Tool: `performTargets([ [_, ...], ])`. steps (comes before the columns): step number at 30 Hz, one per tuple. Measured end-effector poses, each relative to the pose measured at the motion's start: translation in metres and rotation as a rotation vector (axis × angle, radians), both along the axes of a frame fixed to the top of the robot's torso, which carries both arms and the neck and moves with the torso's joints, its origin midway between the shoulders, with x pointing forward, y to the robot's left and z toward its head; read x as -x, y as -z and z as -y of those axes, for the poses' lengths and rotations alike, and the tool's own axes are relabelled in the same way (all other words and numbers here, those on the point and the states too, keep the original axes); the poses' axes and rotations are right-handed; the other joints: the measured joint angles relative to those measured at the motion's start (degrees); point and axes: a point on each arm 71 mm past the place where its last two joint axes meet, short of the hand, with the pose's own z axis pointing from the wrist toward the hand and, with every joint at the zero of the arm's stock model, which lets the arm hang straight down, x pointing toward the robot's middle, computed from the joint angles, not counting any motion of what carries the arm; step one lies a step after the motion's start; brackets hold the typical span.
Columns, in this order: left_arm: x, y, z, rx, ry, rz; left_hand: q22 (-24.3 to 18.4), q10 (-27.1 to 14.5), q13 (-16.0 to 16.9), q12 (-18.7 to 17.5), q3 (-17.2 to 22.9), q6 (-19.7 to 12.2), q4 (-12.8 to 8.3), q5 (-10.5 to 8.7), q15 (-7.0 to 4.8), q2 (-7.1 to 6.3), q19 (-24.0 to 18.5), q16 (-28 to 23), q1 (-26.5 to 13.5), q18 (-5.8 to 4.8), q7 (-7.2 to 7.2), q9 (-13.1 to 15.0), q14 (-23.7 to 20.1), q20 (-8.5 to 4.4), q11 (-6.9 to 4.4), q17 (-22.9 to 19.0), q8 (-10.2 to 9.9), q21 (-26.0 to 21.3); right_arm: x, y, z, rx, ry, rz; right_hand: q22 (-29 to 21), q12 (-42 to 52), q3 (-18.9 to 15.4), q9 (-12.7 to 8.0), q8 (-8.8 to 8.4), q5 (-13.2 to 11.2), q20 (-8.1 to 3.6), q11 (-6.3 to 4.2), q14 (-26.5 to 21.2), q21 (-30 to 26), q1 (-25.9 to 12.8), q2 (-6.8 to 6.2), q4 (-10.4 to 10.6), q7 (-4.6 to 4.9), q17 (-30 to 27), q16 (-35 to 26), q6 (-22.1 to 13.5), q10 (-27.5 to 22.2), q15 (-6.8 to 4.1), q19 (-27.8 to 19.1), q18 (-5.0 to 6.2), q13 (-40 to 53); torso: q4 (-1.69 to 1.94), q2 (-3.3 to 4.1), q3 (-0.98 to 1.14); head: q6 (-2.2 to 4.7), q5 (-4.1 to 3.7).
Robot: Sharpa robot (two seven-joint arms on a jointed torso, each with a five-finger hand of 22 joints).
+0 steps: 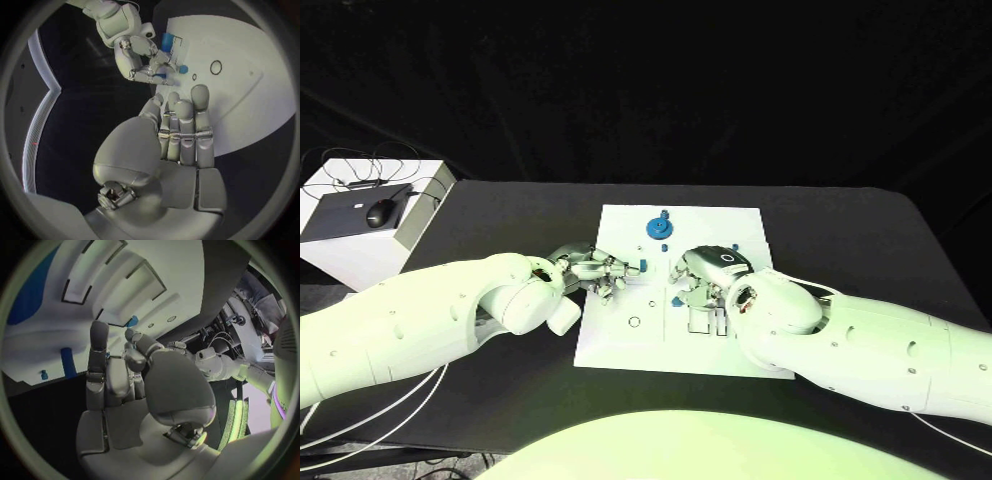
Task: Assemble the parts on the task board
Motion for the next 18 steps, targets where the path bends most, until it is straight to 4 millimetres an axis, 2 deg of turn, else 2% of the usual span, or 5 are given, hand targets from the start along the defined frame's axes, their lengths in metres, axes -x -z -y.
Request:
performTargets([
  [2,0.0,0.0,0.0,0.0,0.001,0.0,0.0,0.0,0.0,0.0,0.0,0.0,0.0,0.0,0.0,0.0,0.0,0.0,0.0,0.0,0.0,0.0,0.0,0.0,0.0,0.0,0.0,0.0,0.0005,-0.0001,0.0016,-0.003,-0.003,-0.004,-0.31,-0.11,-1.42,0.0,0.0,0.73,0.05,0.09,-0.09,-0.33,0.58,-0.58,0.58,0.05,-0.12,-0.03,-0.63,-0.26,0.09,0.05,0.03,-0.29,0.0,0.0,0.0,0.0,0.01],
  [5,0.0,0.0001,0.0,0.0,0.002,-0.001,0.0,0.0,0.0,0.0,0.0,0.0,0.0,0.0,0.0,0.0,0.0,0.0,0.0,-0.01,0.0,0.0,0.0,0.0,0.0,0.0,0.0,0.0,0.0026,-0.0005,0.0041,-0.005,-0.015,-0.015,-0.65,-0.11,-3.81,0.0,0.0,2.2,0.65,0.47,-0.4,-0.99,1.03,-1.64,1.45,0.08,-0.47,-0.05,-1.7,-0.67,0.4,0.05,0.83,-0.71,0.01,0.01,0.0,0.0,0.09],
  [8,0.0,0.0001,-0.0004,0.0,0.003,-0.001,0.0,0.0,0.0,0.0,0.0,0.0,0.0,0.0,0.0,0.0,0.0,0.0,0.0,-0.02,0.0,0.0,0.0,0.0,0.0,0.0,0.0,0.0,0.0049,-0.0002,0.0063,0.002,-0.031,-0.031,-1.31,-0.11,-7.78,0.0,0.0,2.9,0.91,0.59,-0.83,-2.03,1.82,-2.41,2.91,0.27,-0.94,-0.25,-2.71,-1.41,0.82,0.31,0.9,-1.44,0.01,0.02,0.0,0.0,0.17],
  [11,0.0,0.0002,-0.0006,0.0,0.003,-0.002,0.0,0.0,0.0,0.0,0.0,-0.01,0.0,0.0,0.0,0.0,0.0,0.0,0.0,-0.02,-0.01,0.0,0.0,0.0,0.0,0.0,0.0,0.0,0.0064,0.001,0.0081,0.016,-0.047,-0.051,-1.88,-0.11,-10.81,0.0,0.0,2.72,1.07,0.77,-0.92,-2.78,2.48,-2.47,4.37,0.45,-1.27,-0.25,-3.06,-1.59,0.91,0.46,0.93,-2.13,0.01,0.02,-0.03,0.0,0.21],
  [18,0.0,0.0003,-0.0005,0.001,0.006,-0.003,0.0,0.0,0.0,0.0,0.0,-0.01,0.0,0.0,0.0,0.0,0.0,0.0,0.0,-0.03,-0.01,0.0,0.0,0.0,0.0,-0.07,0.0,0.0,0.0078,0.0037,0.0079,0.045,-0.073,-0.081,-2.17,0.34,-11.96,0.01,0.0,1.73,1.28,0.77,-0.92,-3.16,2.51,-2.5,5.52,0.55,-1.37,-0.25,-3.13,-1.59,0.91,0.66,0.93,-2.56,0.02,0.02,-0.03,0.0,0.27],
])
